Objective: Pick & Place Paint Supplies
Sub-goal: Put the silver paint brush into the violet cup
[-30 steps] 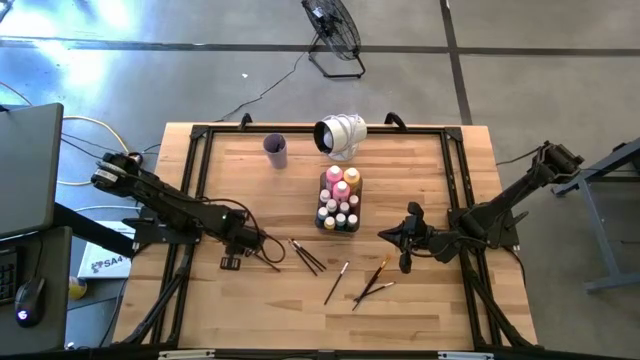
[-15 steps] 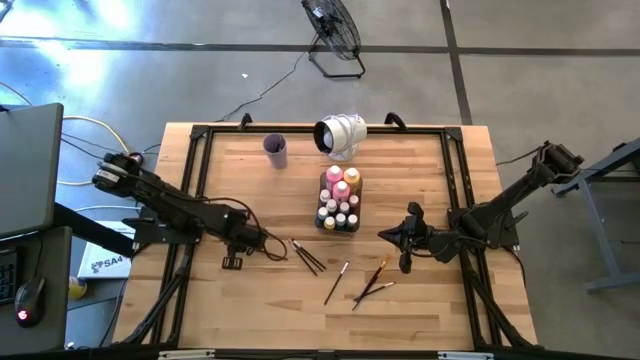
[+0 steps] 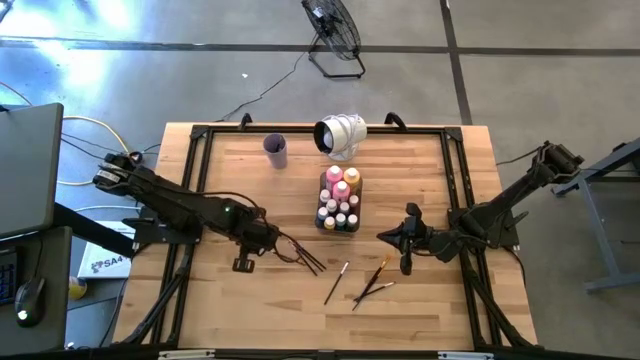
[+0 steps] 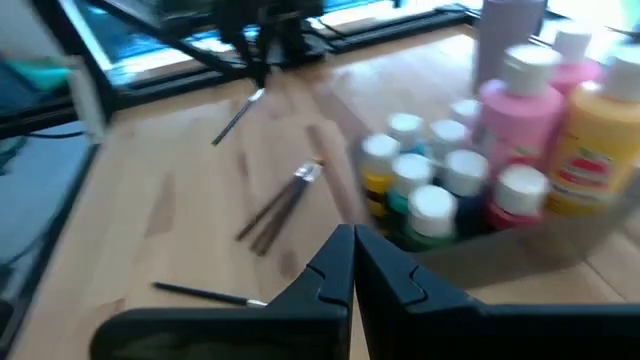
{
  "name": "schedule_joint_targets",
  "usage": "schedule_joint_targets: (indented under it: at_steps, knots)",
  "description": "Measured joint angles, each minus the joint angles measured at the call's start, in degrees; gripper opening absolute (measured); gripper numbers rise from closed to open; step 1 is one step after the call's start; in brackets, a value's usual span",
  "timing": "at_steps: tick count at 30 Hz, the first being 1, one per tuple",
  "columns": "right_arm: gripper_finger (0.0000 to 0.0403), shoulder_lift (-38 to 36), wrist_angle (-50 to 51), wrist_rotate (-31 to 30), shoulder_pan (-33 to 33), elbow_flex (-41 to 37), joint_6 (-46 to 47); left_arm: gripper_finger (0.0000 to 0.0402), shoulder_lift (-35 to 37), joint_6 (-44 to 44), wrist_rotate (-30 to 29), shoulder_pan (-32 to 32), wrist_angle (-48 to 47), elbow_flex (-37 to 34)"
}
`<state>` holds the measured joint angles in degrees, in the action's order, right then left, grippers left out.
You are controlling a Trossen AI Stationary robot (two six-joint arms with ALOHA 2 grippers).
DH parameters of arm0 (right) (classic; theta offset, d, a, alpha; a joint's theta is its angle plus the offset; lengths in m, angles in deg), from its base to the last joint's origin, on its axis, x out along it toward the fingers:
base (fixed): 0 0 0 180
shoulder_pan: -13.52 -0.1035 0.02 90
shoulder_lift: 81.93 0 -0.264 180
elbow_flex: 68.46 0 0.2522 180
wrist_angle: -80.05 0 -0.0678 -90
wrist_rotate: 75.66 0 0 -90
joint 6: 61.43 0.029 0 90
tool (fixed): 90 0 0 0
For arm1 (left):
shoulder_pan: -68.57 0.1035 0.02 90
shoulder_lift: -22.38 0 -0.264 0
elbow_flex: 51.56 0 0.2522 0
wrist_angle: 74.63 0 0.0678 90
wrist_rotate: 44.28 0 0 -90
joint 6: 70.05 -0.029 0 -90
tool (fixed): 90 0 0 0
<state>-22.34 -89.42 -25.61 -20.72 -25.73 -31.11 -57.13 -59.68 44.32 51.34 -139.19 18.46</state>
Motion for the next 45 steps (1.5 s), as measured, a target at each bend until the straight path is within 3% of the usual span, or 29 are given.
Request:
schedule_joint_targets:
  at_steps: [7, 12, 16, 19, 27, 35, 45]
  knots:
    - [0.0002, 0.0, -13.67, 9.41, -0.08, 0.02, -15.06, 0.0, 0.07, 0.2, -4.87, 0.01, -9.09, 12.1]
    - [0.0003, 1.42, -20.55, 9.93, -1.38, 0.02, -25.85, 0.0, 0.09, 0.96, -4.91, 1.18, -10.66, 18.98]
    - [0.0003, 6.21, -27.59, 9.85, -2.45, 0.02, -33.32, 0.0, 0.09, 6.92, -4.71, 4.9, -10.75, 21.86]
    - [0.0003, 11.46, -33.05, 6.19, -3.15, 0.59, -39.95, 0.0, 0.11, 11.14, -3.41, 8.14, -10.86, 22.3]
    - [0.0003, 26.05, -36.11, -11.91, -2.29, 10.07, -57.23, 0.0, 0.11, 17.59, 5.13, 13.92, -6.43, 22.39]
    - [0.0002, 35.71, -36.1, -15.06, 0.8, 19.62, -73.52, 0.0, 0.11, 21.79, 9.04, 14.3, -2.99, 22.43]
    - [0.0002, 37.48, -36.09, -16.89, 2.3, 24.25, -83.26, 0.0, 0.11, 25.92, 11.55, 14.22, -3.35, 22.45]
